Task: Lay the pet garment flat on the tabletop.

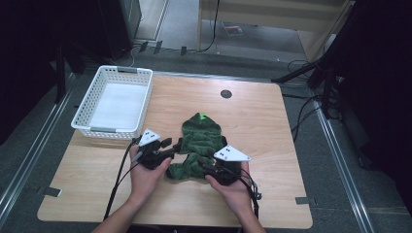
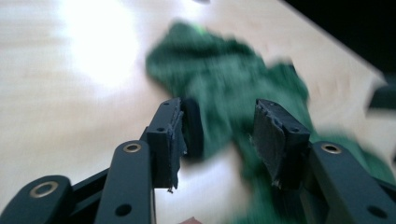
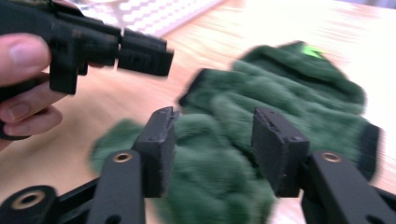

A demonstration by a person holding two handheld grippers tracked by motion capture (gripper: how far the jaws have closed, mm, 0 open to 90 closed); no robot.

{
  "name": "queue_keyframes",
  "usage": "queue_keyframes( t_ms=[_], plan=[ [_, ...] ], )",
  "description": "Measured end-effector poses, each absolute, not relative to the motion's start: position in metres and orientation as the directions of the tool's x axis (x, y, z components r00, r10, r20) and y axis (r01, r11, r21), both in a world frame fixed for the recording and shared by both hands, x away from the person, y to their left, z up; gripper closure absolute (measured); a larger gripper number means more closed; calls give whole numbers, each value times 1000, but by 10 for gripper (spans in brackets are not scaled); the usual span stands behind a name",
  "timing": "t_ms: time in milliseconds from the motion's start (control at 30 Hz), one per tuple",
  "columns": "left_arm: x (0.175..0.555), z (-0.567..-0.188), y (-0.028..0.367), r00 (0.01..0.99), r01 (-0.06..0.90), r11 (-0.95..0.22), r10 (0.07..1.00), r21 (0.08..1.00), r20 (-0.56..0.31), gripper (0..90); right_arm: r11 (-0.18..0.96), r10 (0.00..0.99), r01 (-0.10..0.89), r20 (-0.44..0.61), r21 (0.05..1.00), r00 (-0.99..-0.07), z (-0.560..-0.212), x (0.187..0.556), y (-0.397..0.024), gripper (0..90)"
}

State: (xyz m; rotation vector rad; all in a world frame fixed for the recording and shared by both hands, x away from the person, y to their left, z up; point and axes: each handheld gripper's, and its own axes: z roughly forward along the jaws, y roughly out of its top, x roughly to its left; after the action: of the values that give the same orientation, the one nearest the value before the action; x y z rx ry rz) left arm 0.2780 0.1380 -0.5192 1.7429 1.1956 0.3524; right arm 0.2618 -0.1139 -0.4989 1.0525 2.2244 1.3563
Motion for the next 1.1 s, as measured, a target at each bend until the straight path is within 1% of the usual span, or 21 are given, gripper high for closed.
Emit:
queue_keyframes(
  t_ms=[33, 100, 133, 167, 233, 267, 333, 367, 400, 467, 533, 633, 733, 833, 900, 1000, 1033, 1100],
  plan=[
    [268, -522, 140, 496, 557, -95, 835, 825, -239, 522, 287, 719, 413, 90, 865, -689, -498, 259, -110, 473],
    [249, -532, 143, 517, 563, -142, 829, 814, -213, 520, 328, 676, 430, 109, 841, -729, -500, 258, -100, 451],
    [249, -532, 143, 517, 563, -142, 829, 814, -213, 521, 356, 665, 423, 93, 833, -741, -503, 258, -94, 443],
    [237, -544, 144, 517, 578, -134, 823, 805, -234, 536, 387, 663, 408, 58, 827, -746, -508, 257, -86, 446],
    [235, -551, 138, 530, 588, -179, 822, 789, -208, 564, 420, 656, 412, 44, 808, -754, -516, 259, -76, 451],
    [234, -550, 137, 544, 571, -196, 818, 797, -188, 588, 430, 660, 412, 33, 803, -751, -518, 259, -73, 476],
    [234, -549, 137, 552, 562, -194, 812, 804, -190, 644, 471, 676, 415, -17, 778, -736, -523, 261, -68, 690],
    [235, -550, 138, 556, 572, -201, 808, 795, -196, 695, 476, 685, 424, -22, 771, -728, -523, 261, -69, 788],
    [235, -551, 138, 559, 581, -206, 804, 787, -202, 723, 460, 690, 428, -10, 778, -724, -522, 261, -72, 841],
    [236, -551, 139, 570, 582, -214, 795, 784, -206, 779, 403, 718, 434, 16, 806, -696, -515, 260, -83, 870],
    [236, -552, 138, 572, 584, -218, 794, 782, -206, 810, 322, 746, 453, 71, 831, -662, -509, 258, -97, 877],
    [235, -552, 136, 579, 573, -236, 794, 785, -184, 819, 190, 803, 484, 148, 854, -578, -503, 253, -127, 878],
    [235, -552, 136, 578, 572, -236, 795, 786, -182, 819, 84, 845, 536, 225, 840, -485, -505, 244, -161, 872],
    [234, -552, 135, 578, 568, -239, 797, 788, -175, 819, 35, 868, 588, 267, 808, -419, -514, 234, -185, 872],
    [234, -552, 135, 579, 567, -240, 797, 788, -174, 821, 14, 885, 626, 282, 780, -371, -522, 226, -198, 898],
    [234, -552, 136, 578, 571, -234, 795, 787, -183, 818, -20, 893, 681, 319, 732, -316, -533, 219, -214, 855],
    [235, -552, 137, 580, 572, -227, 792, 788, -193, 810, -30, 899, 679, 317, 734, -303, -534, 217, -218, 829],
    [235, -550, 140, 583, 572, -199, 781, 796, -224, 765, -37, 910, 625, 284, 780, -301, -525, 213, -223, 778]
  ],
)
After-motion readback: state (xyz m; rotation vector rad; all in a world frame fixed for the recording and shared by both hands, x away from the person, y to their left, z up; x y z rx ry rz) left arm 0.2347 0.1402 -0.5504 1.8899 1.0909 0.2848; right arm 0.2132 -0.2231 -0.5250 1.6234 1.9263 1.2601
